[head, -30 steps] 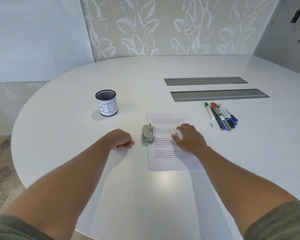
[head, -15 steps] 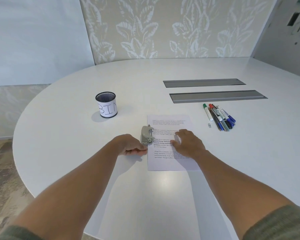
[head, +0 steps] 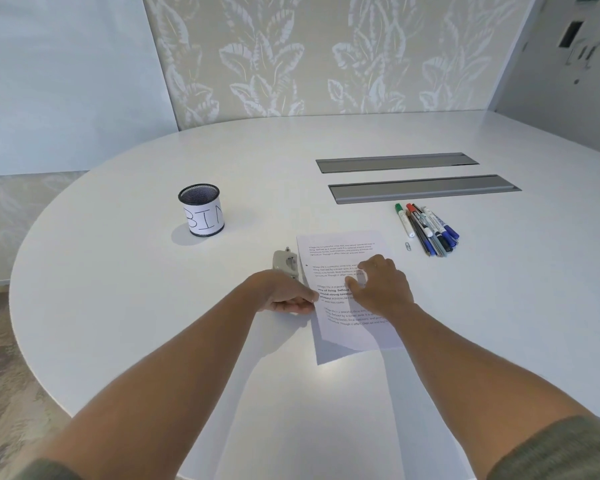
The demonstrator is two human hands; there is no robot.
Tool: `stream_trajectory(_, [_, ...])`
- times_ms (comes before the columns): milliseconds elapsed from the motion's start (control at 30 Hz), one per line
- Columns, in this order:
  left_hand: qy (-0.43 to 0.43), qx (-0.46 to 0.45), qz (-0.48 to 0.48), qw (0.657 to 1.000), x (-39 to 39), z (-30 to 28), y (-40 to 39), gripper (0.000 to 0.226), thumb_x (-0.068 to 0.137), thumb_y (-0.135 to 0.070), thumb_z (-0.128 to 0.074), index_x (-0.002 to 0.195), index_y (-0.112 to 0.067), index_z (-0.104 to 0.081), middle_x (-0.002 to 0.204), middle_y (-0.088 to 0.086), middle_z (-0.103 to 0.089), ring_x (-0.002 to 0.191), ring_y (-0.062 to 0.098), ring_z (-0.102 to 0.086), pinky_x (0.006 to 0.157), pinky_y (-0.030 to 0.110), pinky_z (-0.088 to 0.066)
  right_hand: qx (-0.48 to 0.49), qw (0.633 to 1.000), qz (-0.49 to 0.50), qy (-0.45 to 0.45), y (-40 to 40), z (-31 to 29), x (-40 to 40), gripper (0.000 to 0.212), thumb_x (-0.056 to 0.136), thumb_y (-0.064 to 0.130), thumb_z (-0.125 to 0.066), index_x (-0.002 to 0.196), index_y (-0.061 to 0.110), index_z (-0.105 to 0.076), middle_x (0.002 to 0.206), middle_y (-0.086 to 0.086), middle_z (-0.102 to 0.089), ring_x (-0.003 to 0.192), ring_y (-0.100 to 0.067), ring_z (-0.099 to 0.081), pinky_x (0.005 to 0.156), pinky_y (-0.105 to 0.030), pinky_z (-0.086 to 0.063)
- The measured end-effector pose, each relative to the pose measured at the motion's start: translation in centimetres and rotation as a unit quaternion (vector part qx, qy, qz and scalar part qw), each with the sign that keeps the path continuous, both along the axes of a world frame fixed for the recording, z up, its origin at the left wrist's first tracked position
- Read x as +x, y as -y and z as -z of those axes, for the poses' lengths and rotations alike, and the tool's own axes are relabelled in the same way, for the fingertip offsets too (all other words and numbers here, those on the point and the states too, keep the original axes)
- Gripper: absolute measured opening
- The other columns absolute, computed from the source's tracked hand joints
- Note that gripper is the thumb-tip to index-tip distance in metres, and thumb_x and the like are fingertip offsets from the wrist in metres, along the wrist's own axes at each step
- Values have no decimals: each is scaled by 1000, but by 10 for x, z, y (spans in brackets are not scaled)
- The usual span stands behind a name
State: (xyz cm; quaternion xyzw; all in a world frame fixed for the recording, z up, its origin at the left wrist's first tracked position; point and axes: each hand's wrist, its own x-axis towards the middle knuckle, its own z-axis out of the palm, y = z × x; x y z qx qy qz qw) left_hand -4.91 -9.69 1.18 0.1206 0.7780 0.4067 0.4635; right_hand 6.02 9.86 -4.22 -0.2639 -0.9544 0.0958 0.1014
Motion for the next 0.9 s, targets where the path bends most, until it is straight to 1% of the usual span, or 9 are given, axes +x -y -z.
stream_trajectory(167, [-33,33,-69,997,4,8,-16,20,84,-3,-71,104,-1,-71,90,8,-78,68,14,-74,58,22,-60,-18,1000,10,-5,-8,1,8,49,89,54,-50,125,22,-57,129,1,-50,121,-20,-44,96,-39,-43])
stream_trajectory(267, [-70,43,-67,994,6,13,-24,3,86,0,-63,84,-1,-65,94,14,-74,82,23,-73,84,33,-61,-44,999,21,-11,-11,1,11,51,89,54,-51,128,23,-55,131,1,-48,124,-19,-42,97,-38,-42])
stream_trajectory(300, [-93,38,-57,993,5,14,-27,14,88,-1,-61,75,-5,-58,92,15,-70,84,24,-70,89,35,-59,-57,998,30,-16,-12,0,12,52,89,54,-51,130,22,-54,132,1,-47,126,-18,-40,97,-38,-42])
stream_trajectory(433, [-174,35,-42,983,3,12,-34,18,93,-5,-58,79,-14,-50,94,11,-60,77,20,-65,64,23,-60,-114,990,74,-38,-18,-6,13,56,91,49,-53,137,18,-47,141,-3,-41,133,-20,-36,99,-40,-42])
stream_trajectory(533, [-230,31,-19,973,0,7,-33,15,93,-5,-53,79,-3,-58,89,15,-55,90,35,-70,83,39,-60,-161,977,120,-71,-23,-14,11,60,91,44,-56,142,15,-42,145,-7,-38,136,-23,-35,102,-44,-42])
stream_trajectory(600, [-252,28,-22,967,-3,5,-30,31,92,-8,-51,61,-6,-53,81,16,-52,74,33,-66,76,36,-54,-195,962,153,-116,-26,-21,9,64,90,39,-59,144,13,-38,146,-8,-39,136,-26,-39,103,-44,-43])
stream_trajectory(700, [-257,29,-17,966,-8,2,-27,30,92,-16,-52,62,-8,-54,75,15,-57,64,26,-53,70,34,-46,-267,919,208,-204,-32,-31,4,70,87,33,-64,146,12,-35,145,-9,-45,128,-27,-50,101,-40,-46])
stream_trajectory(833, [-253,51,-36,966,-14,-3,-24,30,94,-19,-53,72,-1,-63,72,10,-65,63,26,-59,68,35,-56,-443,799,257,-316,-36,-41,-2,64,83,26,-68,140,15,-42,115,0,-62,92,-18,-62,72,-27,-49])
stream_trajectory(900, [-269,55,-49,960,-17,-4,-23,32,94,-21,-54,66,-8,-63,66,6,-65,59,25,-58,60,30,-51,-493,765,251,-329,-39,-40,-3,55,82,21,-68,133,15,-51,106,5,-64,90,-15,-63,75,-28,-50])
